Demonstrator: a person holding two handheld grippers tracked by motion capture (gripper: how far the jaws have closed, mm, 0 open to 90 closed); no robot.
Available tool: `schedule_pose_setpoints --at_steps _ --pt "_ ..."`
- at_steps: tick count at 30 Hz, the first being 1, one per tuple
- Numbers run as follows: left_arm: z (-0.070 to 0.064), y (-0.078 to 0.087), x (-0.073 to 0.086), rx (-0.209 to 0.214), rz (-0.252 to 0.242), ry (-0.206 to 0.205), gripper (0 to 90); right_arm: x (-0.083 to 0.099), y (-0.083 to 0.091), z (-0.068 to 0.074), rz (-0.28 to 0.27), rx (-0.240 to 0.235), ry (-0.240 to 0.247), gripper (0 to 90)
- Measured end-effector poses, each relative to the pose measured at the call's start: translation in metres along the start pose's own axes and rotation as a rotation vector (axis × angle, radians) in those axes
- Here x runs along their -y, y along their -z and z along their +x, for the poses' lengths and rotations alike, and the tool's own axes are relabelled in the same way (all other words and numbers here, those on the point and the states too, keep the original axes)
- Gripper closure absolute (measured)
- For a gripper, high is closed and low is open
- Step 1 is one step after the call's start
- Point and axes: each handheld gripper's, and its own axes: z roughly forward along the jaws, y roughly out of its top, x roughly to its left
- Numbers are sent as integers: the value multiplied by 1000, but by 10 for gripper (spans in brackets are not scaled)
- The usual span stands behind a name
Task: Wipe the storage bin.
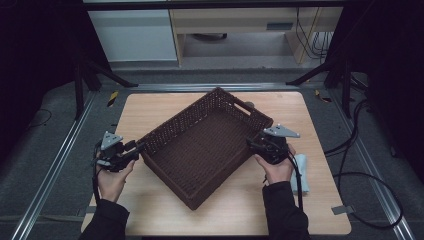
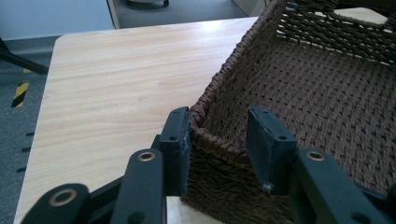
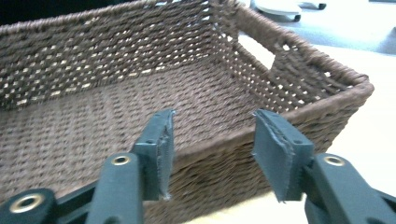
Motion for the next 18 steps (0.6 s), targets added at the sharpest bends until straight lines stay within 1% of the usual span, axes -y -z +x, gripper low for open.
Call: schedule_pose_setpoints --at_steps 2,4,5,7,9,11,13,15,16,17,18 --pt "1 -4 -2 -11 -9 -6 591 1 -1 -3 0 8 -7 474" --pt "1 -4 -2 -12 -13 -5 583 3 -1 -2 1 1 -15 480" --pt "0 -3 -2 -9 -8 2 572 4 -1 -2 -1 2 -15 492" --pt "-2 2 -2 9 -5 4 529 4 0 -1 6 -5 -24 512" --pt "-5 7 0 26 -7 4 485 4 2 1 14 -9 -24 523" --pt "-10 10 2 38 -14 4 475 4 4 3 21 -6 -22 522" --pt "-16 8 4 50 -5 -2 474 4 6 5 28 -4 -11 520" --pt "-19 4 5 48 10 -14 481 3 9 5 34 -18 -2 523" --pt "-21 1 5 37 16 -25 478 2 11 4 30 -30 -4 520" --pt "-21 0 4 26 17 -34 470 1 14 2 17 -29 -4 511" --pt "-21 0 4 29 16 -34 468 0 17 0 -3 -19 2 502"
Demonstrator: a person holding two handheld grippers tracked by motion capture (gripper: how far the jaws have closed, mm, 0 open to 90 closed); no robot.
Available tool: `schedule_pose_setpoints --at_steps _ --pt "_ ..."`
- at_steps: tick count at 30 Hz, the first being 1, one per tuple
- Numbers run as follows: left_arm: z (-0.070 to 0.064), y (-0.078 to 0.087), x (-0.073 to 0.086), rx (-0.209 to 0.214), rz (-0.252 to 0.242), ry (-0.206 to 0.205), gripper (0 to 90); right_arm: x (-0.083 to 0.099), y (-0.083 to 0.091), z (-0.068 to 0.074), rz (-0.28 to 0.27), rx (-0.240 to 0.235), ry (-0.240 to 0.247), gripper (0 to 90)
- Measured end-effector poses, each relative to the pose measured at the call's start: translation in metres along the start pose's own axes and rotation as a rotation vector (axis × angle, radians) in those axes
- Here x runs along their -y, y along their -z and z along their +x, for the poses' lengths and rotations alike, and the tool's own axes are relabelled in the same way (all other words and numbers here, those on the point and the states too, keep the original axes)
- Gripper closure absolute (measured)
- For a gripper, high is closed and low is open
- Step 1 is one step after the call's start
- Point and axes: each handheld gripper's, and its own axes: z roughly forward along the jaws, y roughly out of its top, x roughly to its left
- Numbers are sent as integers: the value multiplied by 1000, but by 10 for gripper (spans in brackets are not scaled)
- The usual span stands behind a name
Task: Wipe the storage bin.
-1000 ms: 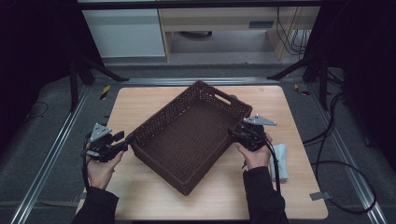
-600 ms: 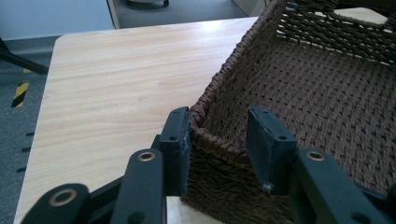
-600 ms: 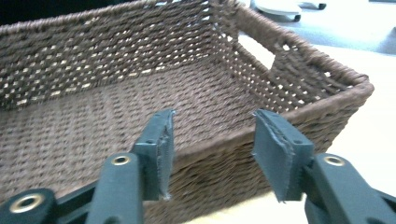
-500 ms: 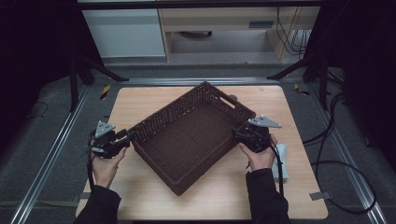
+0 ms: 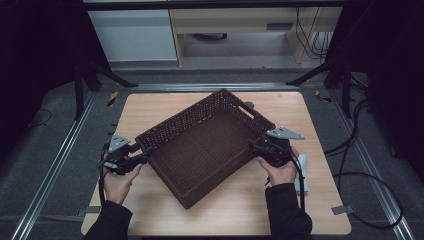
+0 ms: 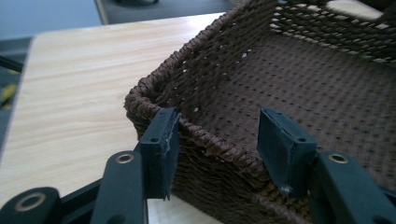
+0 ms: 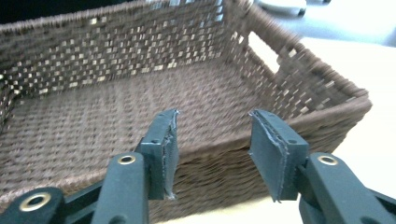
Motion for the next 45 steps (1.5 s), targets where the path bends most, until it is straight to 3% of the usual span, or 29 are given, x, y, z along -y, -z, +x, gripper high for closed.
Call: schedule_pose_setpoints --at_steps 4,9,15,18,23,29,31,36,39,42,45 --pt "4 -5 -2 -9 -2 6 489 -7 9 -13 -45 22 5 477" --pt "10 -16 -8 -23 -2 -5 501 -10 10 -28 -63 58 24 491" --pt "13 -21 -12 -28 9 -15 509 -12 -3 -49 -25 111 51 541" --pt "11 -17 -11 -13 5 -17 500 -8 -11 -56 -1 92 61 604" --pt "2 -9 -5 12 11 -27 479 -5 -6 -58 12 99 89 732" --pt "-5 -10 -4 -8 24 -48 496 -2 6 -50 68 68 127 716" --pt "-2 -14 -5 -10 19 -37 513 -2 7 -50 47 52 122 688" --pt "8 -22 -10 12 24 -28 527 -6 -1 -55 22 65 131 650" --pt "9 -23 -11 11 25 -24 526 -6 -6 -56 30 40 119 716" --pt "6 -19 -9 3 18 -42 514 -5 -6 -53 64 20 145 800" --pt "2 -13 -7 17 3 -47 498 -2 -4 -51 79 22 162 807"
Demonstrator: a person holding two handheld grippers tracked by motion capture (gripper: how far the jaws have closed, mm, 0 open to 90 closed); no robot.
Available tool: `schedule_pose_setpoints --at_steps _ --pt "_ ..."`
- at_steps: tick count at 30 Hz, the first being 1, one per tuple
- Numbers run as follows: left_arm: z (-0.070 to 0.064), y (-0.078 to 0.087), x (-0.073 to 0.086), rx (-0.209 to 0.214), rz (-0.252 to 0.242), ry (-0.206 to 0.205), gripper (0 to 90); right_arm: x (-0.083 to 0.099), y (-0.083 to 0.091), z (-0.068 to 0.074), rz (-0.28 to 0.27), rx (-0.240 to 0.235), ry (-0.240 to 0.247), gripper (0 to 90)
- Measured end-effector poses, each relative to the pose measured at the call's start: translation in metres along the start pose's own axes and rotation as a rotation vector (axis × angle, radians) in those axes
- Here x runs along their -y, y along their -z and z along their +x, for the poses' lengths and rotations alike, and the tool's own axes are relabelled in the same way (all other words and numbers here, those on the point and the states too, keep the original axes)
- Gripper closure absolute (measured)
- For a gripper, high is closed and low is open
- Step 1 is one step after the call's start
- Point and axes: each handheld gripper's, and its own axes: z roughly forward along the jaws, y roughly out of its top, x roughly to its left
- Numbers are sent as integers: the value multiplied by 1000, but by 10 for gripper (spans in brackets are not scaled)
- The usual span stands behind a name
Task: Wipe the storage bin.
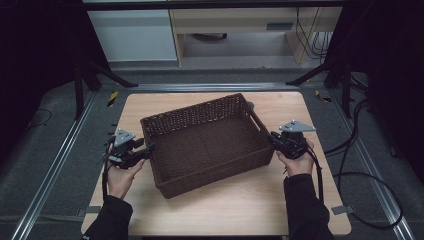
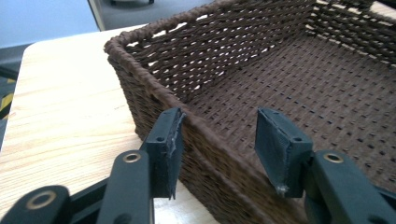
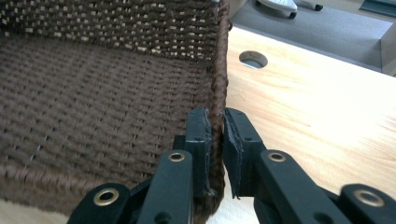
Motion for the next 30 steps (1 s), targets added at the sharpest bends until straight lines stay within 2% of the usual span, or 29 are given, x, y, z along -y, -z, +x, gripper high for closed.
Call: schedule_pose_setpoints --at_steps 5,7,8,11,13,15,16,19,24,29,30 --pt "-7 3 6 7 8 -11 504 10 12 5 1 -57 -13 792" --pt "-7 0 7 -22 31 -24 518 12 17 8 -1 -95 -18 764" --pt "-5 -2 7 -16 34 -13 543 12 19 8 -7 -103 -15 721" --pt "-1 -6 6 -8 31 13 559 8 18 8 -45 -101 -13 679" --pt "2 -10 6 -1 33 28 573 4 12 6 -45 -91 -7 692" --pt "4 -12 6 -8 26 19 584 2 6 3 -34 -91 -18 710" --pt "5 -13 6 -5 25 17 586 1 4 3 -31 -106 -26 731" --pt "5 -12 6 -5 23 9 581 2 2 5 -28 -121 -17 792" --pt "-1 -7 8 -14 46 -16 519 7 9 10 -24 -115 -10 798" --pt "-1 -3 11 -6 67 -26 537 11 23 17 -22 -150 9 790" --pt "0 -4 12 -6 73 -25 544 10 24 16 -35 -146 5 754"
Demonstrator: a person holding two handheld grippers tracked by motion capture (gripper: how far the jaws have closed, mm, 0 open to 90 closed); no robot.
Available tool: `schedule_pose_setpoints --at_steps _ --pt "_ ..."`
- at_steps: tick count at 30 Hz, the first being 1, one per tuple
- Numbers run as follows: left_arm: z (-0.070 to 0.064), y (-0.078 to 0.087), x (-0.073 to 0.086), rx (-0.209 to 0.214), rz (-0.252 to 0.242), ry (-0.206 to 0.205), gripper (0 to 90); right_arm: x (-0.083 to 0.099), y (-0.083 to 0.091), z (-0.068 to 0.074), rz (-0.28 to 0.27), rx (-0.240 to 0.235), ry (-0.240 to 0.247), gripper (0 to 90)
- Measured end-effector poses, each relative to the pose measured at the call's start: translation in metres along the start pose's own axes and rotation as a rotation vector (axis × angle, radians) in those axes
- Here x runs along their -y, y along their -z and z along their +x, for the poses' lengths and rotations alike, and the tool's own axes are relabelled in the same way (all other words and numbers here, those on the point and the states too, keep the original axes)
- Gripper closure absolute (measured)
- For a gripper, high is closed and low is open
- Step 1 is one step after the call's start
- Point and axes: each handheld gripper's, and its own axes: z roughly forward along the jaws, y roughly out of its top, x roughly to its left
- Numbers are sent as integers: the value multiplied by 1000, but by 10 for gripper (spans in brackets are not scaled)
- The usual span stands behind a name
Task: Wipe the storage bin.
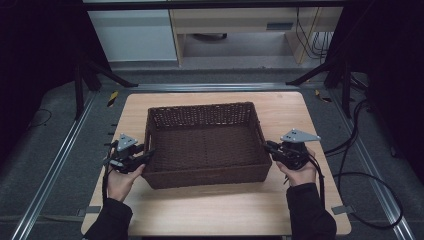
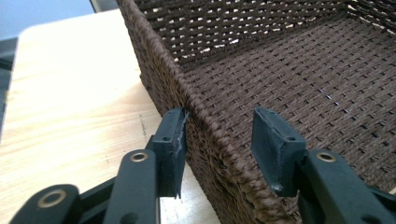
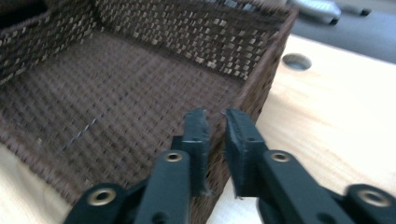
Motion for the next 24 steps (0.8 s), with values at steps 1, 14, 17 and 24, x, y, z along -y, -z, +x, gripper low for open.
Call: schedule_pose_setpoints --at_steps 1,14,17,24 --pt "0 -2 0 -2 9 -2 556 -1 0 -1 -17 10 -9 736" --pt "-1 2 2 -27 23 -9 669 2 -12 4 -8 15 -14 759" --pt "-1 8 7 -22 26 -17 675 8 -4 11 -17 -8 -24 753" --pt "3 16 12 -10 30 -21 674 7 -2 19 -24 6 5 699"
